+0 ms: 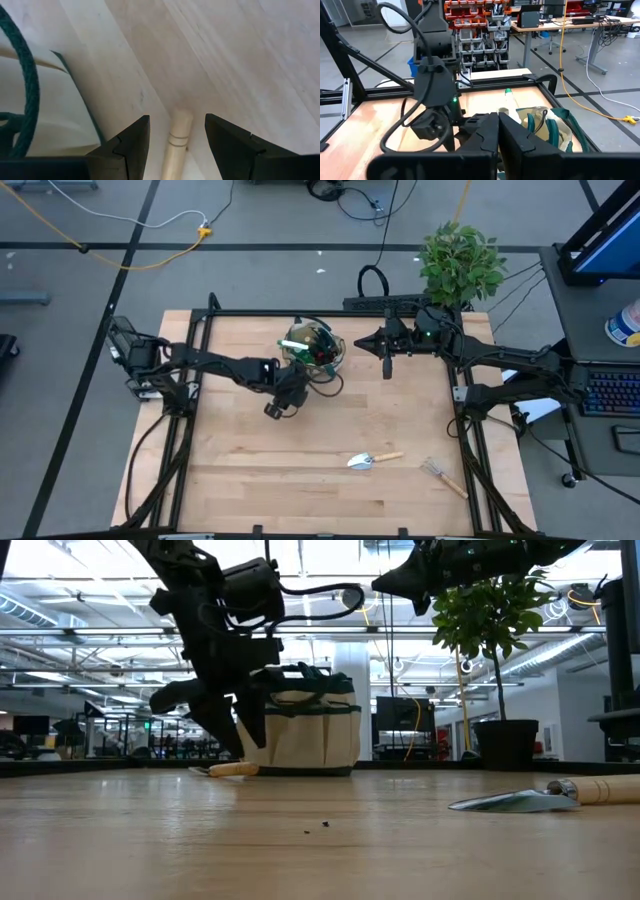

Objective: Pick & Place Garden tools in Gardening bag
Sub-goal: Put the brown trowel into the gardening bag

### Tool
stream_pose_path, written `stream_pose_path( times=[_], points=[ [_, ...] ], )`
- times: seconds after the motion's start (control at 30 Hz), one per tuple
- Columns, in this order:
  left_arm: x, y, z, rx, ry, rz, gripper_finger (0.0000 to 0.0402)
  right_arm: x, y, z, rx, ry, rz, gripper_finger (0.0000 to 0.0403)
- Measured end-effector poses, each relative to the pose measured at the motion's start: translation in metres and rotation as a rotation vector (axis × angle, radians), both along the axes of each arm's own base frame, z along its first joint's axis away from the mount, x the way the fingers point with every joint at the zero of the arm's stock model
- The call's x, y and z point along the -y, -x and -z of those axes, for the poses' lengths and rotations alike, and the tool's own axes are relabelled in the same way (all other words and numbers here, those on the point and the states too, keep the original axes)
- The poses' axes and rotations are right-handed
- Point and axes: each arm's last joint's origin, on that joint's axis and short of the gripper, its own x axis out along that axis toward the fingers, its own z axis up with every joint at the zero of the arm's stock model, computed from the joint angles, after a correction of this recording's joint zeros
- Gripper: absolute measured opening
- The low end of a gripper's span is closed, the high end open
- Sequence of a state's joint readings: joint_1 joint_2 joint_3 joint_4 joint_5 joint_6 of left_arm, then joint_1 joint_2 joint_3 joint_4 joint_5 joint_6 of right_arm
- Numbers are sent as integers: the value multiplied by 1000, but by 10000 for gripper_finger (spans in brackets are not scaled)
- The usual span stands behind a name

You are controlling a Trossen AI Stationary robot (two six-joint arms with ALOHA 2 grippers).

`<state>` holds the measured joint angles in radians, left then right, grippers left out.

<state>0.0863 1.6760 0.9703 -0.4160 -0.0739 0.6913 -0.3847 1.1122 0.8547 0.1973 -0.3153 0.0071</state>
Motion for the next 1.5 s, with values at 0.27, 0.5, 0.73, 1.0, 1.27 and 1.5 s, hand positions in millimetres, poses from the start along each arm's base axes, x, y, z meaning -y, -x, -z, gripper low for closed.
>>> stream_pose_path(
  times=[0.27, 0.5, 0.73, 1.0, 1.27, 1.5],
  points=[
    [-6, -2, 20, -45, 66, 17, 198, 0, 0, 0, 0, -5, 1, 0],
    [-7, -6, 37, -76, 65, 11, 190, 0, 0, 0, 0, -7, 3, 0],
    [-6, -6, 39, -85, 77, 13, 103, 0, 0, 0, 0, -7, 4, 0],
    [-6, -6, 39, -84, 90, -20, 68, 0, 0, 0, 0, -7, 4, 0],
    [-6, -6, 40, -73, 91, -58, 90, 0, 0, 0, 1, -8, 5, 0],
    [-6, -6, 37, -61, 75, -70, 96, 0, 0, 0, 1, -8, 5, 0]
  ],
)
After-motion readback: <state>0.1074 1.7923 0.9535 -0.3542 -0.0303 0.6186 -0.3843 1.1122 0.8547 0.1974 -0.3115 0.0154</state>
